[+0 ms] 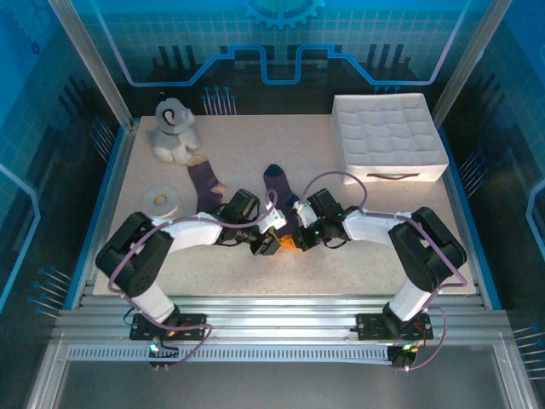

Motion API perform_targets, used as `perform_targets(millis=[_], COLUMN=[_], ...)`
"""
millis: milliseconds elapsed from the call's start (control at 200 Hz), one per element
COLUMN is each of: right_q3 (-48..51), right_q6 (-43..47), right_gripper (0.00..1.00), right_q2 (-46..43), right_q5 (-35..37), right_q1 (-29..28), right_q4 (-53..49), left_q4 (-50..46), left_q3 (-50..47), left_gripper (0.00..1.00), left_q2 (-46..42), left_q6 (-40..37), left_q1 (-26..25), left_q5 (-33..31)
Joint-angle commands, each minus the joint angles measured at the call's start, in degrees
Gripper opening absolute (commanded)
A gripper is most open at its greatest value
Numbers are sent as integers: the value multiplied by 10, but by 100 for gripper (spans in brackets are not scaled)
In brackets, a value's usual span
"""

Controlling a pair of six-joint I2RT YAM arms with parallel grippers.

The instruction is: Roll the socks

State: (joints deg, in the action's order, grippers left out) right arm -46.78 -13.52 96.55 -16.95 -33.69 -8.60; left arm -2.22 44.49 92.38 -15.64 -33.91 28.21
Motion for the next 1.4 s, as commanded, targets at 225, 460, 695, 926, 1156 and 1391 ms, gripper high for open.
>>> perform_targets(millis=[225,460,695,926,1156,1391], right_q3=[-26,-34,-58,-55,-60,-73], right_q6=[-8,-7,-5,-5,1,9], right_gripper=[0,0,0,0,0,0], right_q2=[58,60,70,66,67,70], right_q5=[54,48,37,22,6,-14], right_q1=[-12,-9,0,13,21,30], right_q4=[-131,-148,-166,-173,-186,-208], left_q4=[38,63,88,104,112,98], left_q3=[-57,-88,-68,-52,-44,-21], left_gripper=[37,42,40,40,36,31], left_q2=[-150,-145,-62,-26,-18,7], left_q6=[-172,-306,-367,-392,-403,-421], left_q1=[-85,-135,-148,-148,-147,-139], left_q5=[-150,-240,-262,-282,-283,-279])
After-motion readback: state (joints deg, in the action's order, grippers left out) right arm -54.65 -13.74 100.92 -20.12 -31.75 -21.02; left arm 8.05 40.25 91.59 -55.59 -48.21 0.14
